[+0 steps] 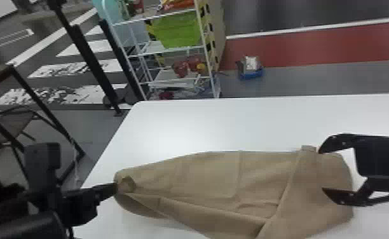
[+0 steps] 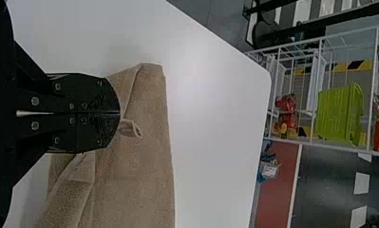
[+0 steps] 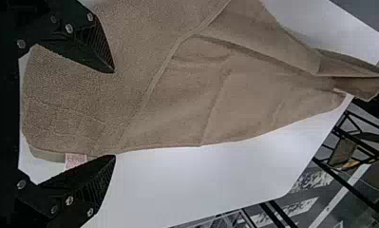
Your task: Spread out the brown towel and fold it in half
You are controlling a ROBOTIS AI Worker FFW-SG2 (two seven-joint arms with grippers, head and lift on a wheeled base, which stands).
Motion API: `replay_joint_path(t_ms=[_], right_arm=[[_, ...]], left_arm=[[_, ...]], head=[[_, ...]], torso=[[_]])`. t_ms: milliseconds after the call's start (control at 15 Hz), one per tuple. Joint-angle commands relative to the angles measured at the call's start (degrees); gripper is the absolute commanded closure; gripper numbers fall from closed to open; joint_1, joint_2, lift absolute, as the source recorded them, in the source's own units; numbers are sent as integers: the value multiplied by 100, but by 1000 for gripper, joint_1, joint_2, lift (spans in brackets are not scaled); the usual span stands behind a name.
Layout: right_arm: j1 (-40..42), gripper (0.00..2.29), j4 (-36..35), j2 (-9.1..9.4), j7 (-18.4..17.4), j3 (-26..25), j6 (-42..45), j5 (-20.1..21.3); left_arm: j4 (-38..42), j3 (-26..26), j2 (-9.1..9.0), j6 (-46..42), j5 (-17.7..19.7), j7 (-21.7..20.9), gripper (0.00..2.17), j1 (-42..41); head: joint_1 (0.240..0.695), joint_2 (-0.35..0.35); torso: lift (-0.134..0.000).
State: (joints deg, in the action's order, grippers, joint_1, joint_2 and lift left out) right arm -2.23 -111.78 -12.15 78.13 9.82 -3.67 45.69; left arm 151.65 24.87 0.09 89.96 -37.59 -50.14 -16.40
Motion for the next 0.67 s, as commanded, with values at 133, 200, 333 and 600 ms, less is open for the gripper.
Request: replay_joint_path(t_ms=[133, 200, 333, 600], right_arm=[[-770, 282, 1132, 433, 19, 512, -227, 423], [-858, 286, 1264, 477, 19, 600, -332, 502], [-946, 282, 1431, 486, 19, 749, -350, 713], [-1157, 286, 1888, 565, 19, 925, -350, 924]], left_arm=[[-92, 0, -24, 7, 24, 48, 1970, -12], [-92, 18, -24, 7, 33, 48, 1970, -12], [-109, 27, -24, 7, 33, 66, 1970, -4], [-144, 27, -24, 7, 86, 127, 1970, -4]], head=[[695, 350], [695, 350], [695, 350], [695, 350]], torso=[[-134], [-134], [-134], [-134]])
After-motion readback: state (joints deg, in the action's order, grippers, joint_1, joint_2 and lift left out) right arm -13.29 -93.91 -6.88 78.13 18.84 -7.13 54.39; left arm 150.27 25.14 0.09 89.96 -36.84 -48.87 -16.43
